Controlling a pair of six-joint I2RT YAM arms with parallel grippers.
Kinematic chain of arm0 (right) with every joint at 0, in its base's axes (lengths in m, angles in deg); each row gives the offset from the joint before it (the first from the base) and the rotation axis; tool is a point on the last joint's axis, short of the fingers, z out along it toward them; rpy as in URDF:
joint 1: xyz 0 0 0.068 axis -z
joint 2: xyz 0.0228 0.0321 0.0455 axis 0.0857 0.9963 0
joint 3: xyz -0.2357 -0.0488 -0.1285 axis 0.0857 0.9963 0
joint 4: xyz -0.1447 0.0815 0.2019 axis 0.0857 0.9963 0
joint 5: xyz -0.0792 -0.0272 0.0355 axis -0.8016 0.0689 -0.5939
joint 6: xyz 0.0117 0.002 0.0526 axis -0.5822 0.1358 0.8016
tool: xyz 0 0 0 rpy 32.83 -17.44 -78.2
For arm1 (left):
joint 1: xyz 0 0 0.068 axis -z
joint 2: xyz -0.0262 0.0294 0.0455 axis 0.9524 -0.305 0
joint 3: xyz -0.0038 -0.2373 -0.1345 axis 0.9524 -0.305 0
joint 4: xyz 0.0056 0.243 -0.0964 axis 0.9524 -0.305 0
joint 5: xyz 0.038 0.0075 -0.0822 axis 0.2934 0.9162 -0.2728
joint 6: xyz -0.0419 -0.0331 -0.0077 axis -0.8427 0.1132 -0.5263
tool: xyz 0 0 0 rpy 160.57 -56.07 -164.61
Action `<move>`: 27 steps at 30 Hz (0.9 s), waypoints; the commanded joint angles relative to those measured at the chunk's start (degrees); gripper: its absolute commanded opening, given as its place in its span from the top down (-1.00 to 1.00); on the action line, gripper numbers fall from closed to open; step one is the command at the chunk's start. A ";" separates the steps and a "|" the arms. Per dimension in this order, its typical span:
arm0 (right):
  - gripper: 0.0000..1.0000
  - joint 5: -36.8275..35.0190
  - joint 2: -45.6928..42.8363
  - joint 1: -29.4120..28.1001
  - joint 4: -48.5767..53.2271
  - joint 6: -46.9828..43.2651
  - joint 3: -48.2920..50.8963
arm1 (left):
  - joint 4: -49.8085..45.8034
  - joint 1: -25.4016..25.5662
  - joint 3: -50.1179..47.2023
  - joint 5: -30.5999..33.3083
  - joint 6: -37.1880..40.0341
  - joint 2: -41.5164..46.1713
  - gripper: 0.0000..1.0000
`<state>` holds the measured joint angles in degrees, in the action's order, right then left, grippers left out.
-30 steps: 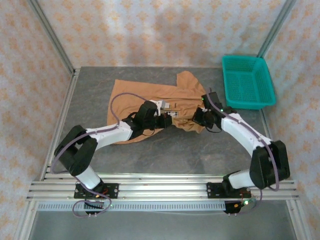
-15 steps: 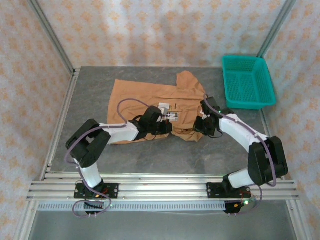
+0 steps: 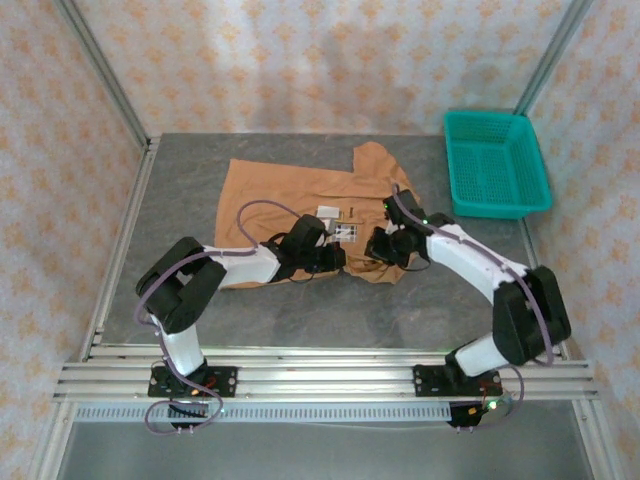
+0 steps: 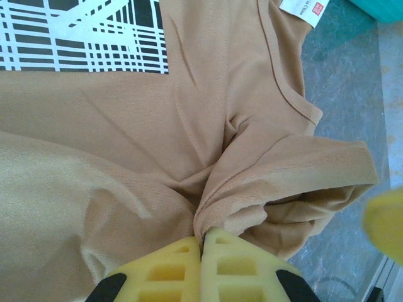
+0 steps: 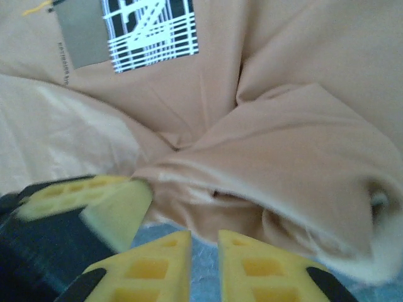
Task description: Fold the inside-out t-shirt
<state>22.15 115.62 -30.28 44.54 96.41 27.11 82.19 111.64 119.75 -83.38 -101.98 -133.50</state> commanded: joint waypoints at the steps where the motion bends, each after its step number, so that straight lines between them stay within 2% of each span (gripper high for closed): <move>1: 0.57 -1.41 5.03 -0.08 -2.78 -0.95 -0.82 | 0.76 0.68 1.00 1.47 -0.11 0.04 1.00; 4: 0.50 -1.23 7.62 -0.29 -5.05 -1.07 -0.72 | 0.62 0.68 1.08 1.50 0.06 0.04 1.00; 8: 0.15 -0.78 9.44 -0.58 -6.64 -0.90 -0.85 | 0.41 0.68 1.19 1.58 0.16 0.04 1.00; 15: 0.05 1.63 10.14 -0.65 -10.39 2.55 1.44 | 0.63 0.67 1.08 1.43 0.07 -0.23 1.00; 16: 0.10 1.64 9.78 -0.65 -11.33 3.29 2.16 | 0.80 0.66 0.98 1.43 -0.02 -0.23 1.00; 18: 0.66 1.54 9.33 -0.73 -12.30 4.51 3.04 | 1.10 0.68 0.79 1.49 -0.17 -0.31 1.00; 19: 0.88 1.38 9.02 -0.71 -11.97 4.70 2.98 | 1.15 0.68 0.75 1.50 -0.20 -0.40 1.00; 20: 1.00 1.26 8.37 -0.71 -11.34 4.87 2.81 | 1.20 0.68 0.69 1.41 -0.26 -0.49 1.00; 27: 1.00 1.89 -1.27 -0.74 0.69 1.63 -2.47 | -0.24 0.59 1.25 1.91 0.50 -0.10 1.00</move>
<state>23.70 120.01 -30.65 39.19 99.65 28.16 82.19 111.64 119.75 -83.27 -102.16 -133.55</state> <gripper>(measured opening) 0.062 0.063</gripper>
